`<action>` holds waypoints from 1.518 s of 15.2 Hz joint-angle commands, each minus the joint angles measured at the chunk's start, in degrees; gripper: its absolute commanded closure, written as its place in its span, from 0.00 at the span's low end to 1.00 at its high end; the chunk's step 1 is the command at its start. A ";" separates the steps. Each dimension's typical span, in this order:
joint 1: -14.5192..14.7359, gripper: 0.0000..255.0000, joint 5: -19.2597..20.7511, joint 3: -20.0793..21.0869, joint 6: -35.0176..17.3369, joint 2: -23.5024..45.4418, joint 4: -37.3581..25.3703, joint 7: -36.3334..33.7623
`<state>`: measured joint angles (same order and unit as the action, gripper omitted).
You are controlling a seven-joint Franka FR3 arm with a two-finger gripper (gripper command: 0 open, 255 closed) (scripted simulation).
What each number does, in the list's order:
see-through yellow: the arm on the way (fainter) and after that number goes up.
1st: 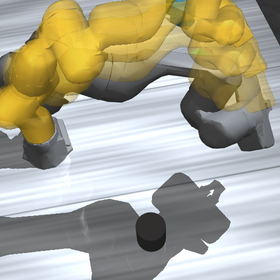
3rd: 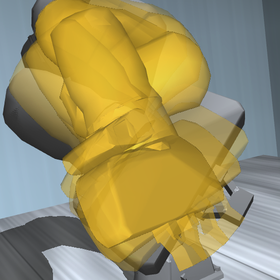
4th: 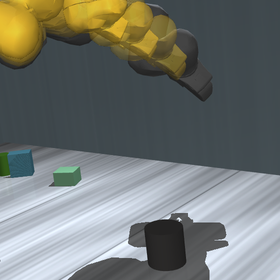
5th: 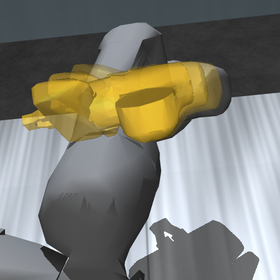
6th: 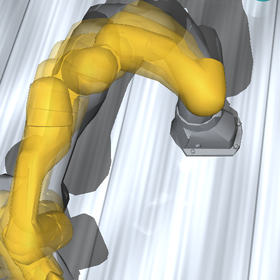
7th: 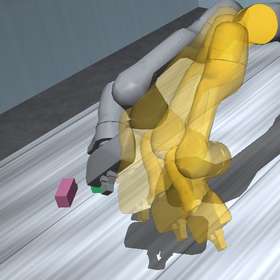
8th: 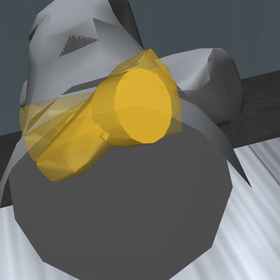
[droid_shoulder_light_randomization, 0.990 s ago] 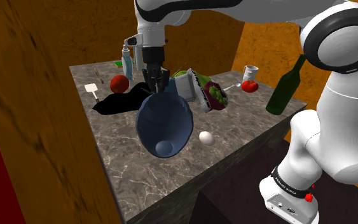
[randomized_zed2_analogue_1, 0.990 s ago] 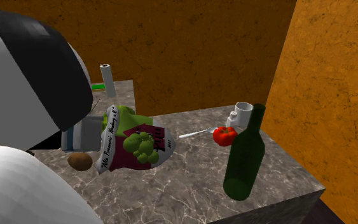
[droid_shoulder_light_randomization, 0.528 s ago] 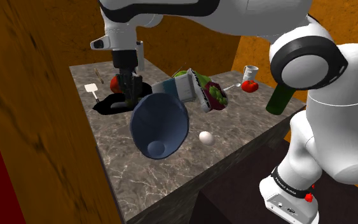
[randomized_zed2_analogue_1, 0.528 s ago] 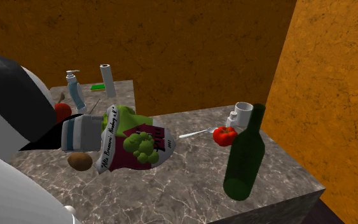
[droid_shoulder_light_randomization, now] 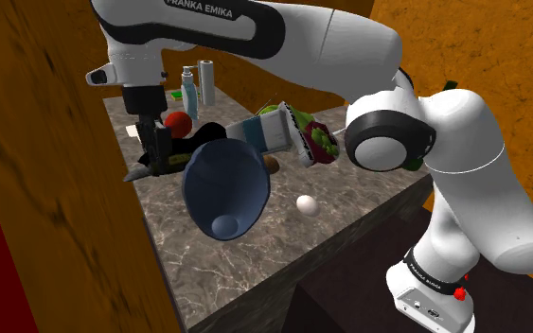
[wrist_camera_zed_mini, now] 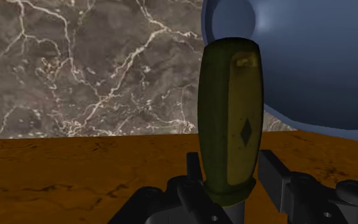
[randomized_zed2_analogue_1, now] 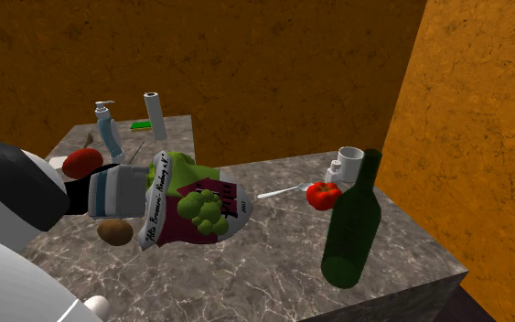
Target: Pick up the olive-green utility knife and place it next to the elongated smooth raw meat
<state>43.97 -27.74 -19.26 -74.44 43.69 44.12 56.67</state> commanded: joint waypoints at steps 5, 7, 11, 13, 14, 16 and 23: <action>2.05 1.00 0.45 -0.45 -5.67 -1.80 8.13 1.72; 2.57 1.00 0.57 -0.59 -7.45 -2.29 10.56 2.31; 3.40 1.00 0.66 -0.75 -10.72 -2.84 14.65 3.37; 3.73 1.00 0.65 -0.81 -12.24 -2.95 16.40 3.86; 3.88 1.00 0.64 -0.82 -12.98 -2.97 17.21 4.09; 4.16 1.00 0.58 -0.86 -14.41 -2.94 18.73 4.55; 4.90 1.00 0.16 -0.86 -19.03 -2.28 23.08 6.06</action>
<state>48.61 -27.51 -20.25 -92.85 40.86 66.79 62.87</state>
